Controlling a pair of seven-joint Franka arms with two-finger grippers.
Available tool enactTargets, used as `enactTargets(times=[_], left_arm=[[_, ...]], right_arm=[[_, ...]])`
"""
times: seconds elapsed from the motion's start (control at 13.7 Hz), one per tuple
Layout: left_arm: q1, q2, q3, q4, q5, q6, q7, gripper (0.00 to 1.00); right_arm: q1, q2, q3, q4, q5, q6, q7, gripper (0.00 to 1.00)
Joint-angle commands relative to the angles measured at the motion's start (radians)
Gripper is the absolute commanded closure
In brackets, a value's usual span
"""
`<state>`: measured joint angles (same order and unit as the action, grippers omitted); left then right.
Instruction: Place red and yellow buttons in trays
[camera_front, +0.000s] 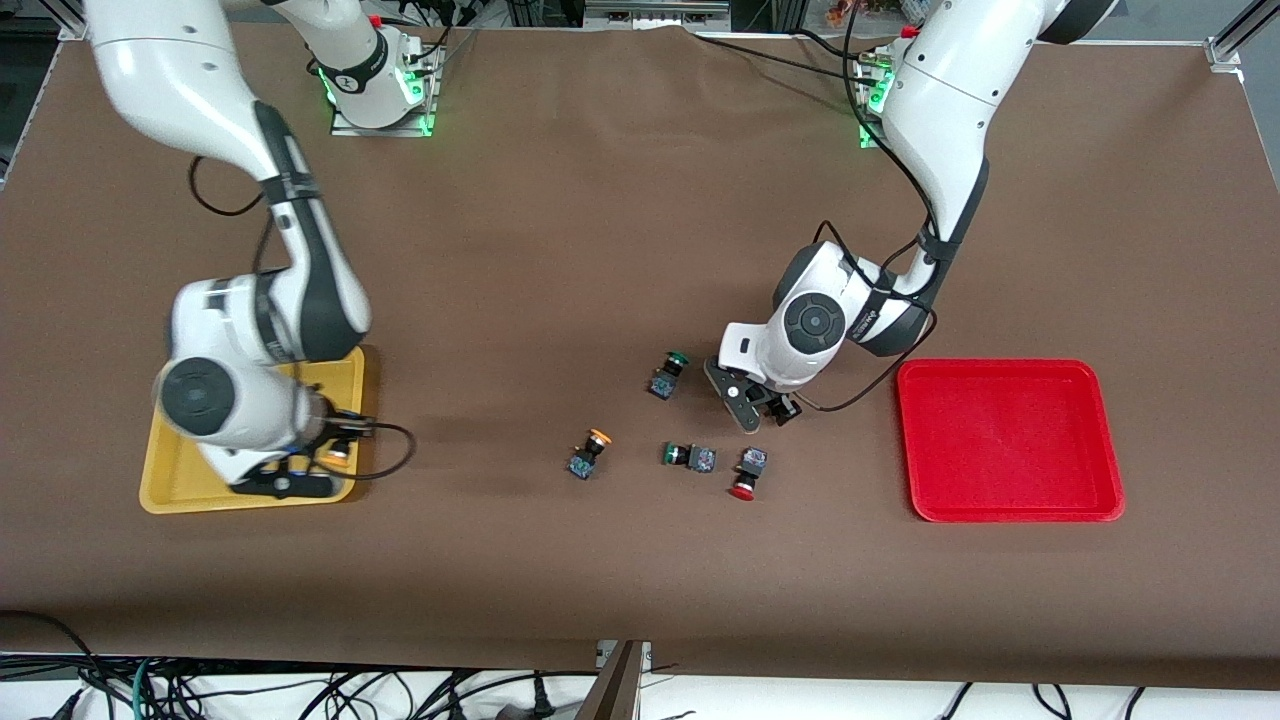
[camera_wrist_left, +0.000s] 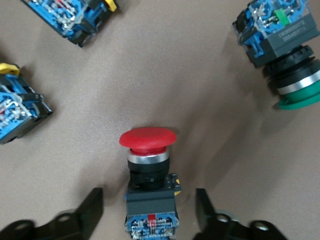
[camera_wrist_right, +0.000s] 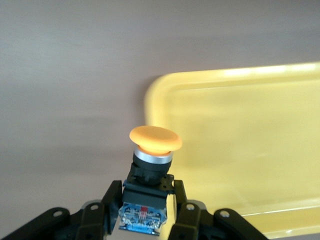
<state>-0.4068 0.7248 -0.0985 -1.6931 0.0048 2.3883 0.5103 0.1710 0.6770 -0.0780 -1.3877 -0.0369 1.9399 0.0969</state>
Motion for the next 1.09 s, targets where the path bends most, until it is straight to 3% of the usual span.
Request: enactTargets(times=[0.0, 0.22, 0.66, 0.8, 1.02], left_arm=[[-0.009, -0.002, 0.006, 0.012, 0.012, -0.009, -0.033, 0.7], [-0.01, -0.011, 0.006, 0.015, 0.012, -0.017, -0.043, 0.88], [0.167, -0.231, 0.006, 0.024, -0.034, -0.335, 0.034, 0.89], [0.264, -0.266, 0.008, 0.023, -0.034, -0.423, -0.027, 0.89], [0.351, -0.259, 0.02, 0.02, -0.017, -0.437, -0.212, 0.9]], right_arm=[[-0.109, -0.024, 0.012, -0.024, 0.005, -0.015, -0.196, 0.92], [-0.198, -0.011, 0.01, -0.028, 0.005, -0.007, -0.336, 0.92], [-0.317, 0.062, 0.012, -0.053, 0.009, 0.079, -0.483, 0.92], [-0.321, 0.062, 0.012, -0.098, 0.009, 0.128, -0.488, 0.92], [-0.329, 0.058, 0.012, -0.148, 0.011, 0.177, -0.545, 0.91]])
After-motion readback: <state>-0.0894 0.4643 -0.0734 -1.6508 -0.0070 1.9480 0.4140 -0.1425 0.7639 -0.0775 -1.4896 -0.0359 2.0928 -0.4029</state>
